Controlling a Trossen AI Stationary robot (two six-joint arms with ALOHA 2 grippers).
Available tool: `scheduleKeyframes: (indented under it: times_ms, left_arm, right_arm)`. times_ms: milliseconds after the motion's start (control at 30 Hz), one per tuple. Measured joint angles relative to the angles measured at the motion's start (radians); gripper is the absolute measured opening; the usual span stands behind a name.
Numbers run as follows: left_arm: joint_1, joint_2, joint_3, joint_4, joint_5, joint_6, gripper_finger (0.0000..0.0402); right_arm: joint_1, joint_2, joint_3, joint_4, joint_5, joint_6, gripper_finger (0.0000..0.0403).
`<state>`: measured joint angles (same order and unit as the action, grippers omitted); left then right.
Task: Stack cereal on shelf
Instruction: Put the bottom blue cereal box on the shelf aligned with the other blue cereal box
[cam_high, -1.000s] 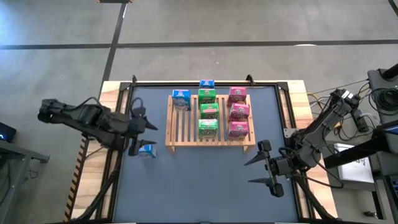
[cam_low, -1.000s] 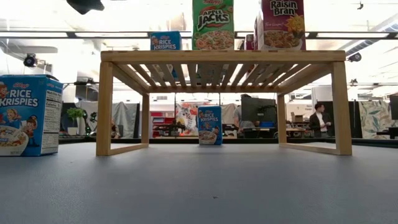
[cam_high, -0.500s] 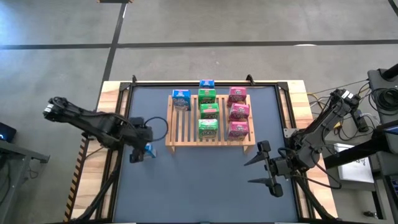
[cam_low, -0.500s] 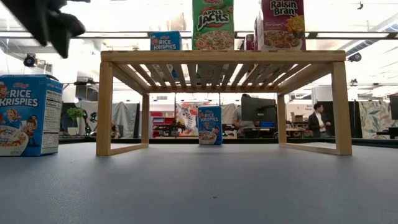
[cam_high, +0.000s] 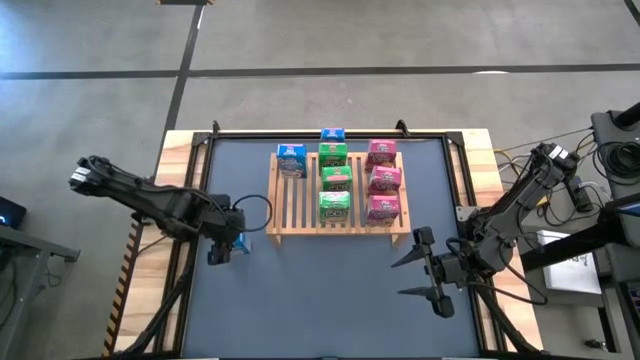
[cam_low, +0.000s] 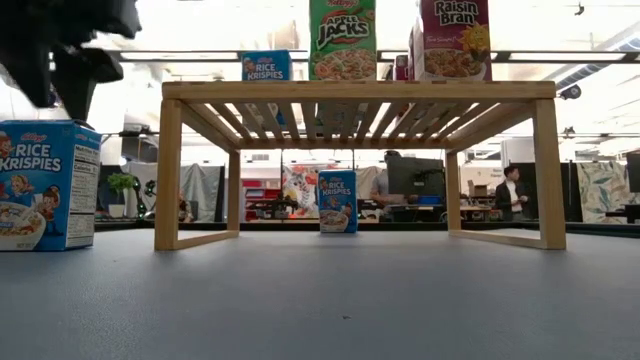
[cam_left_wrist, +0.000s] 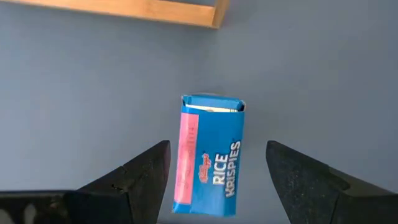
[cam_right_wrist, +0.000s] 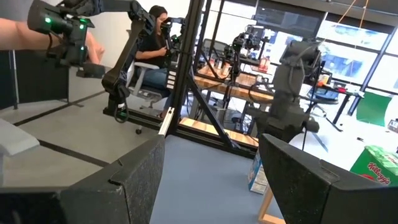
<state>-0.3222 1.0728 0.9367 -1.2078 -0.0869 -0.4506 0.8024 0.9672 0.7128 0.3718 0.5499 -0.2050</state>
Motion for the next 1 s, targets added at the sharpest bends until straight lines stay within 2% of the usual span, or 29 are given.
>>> scheduleKeyframes:
  times_ms: [433,767,1000]
  left_arm:
    - [0.000,-0.007,-0.105,0.046,0.027,-0.015,0.0243]
    - [0.000,-0.007,-0.097,0.074,0.022,-0.010,0.0166]
    - [0.001,-0.008,-0.021,0.046,0.021,-0.004,0.0131]
  right_arm:
    - [0.000,0.000,0.000,0.002,0.000,0.002,0.0251]
    - [0.000,0.000,0.000,0.004,0.000,0.003,0.0251]
    - [0.000,0.000,0.000,0.004,0.000,0.003,0.0251]
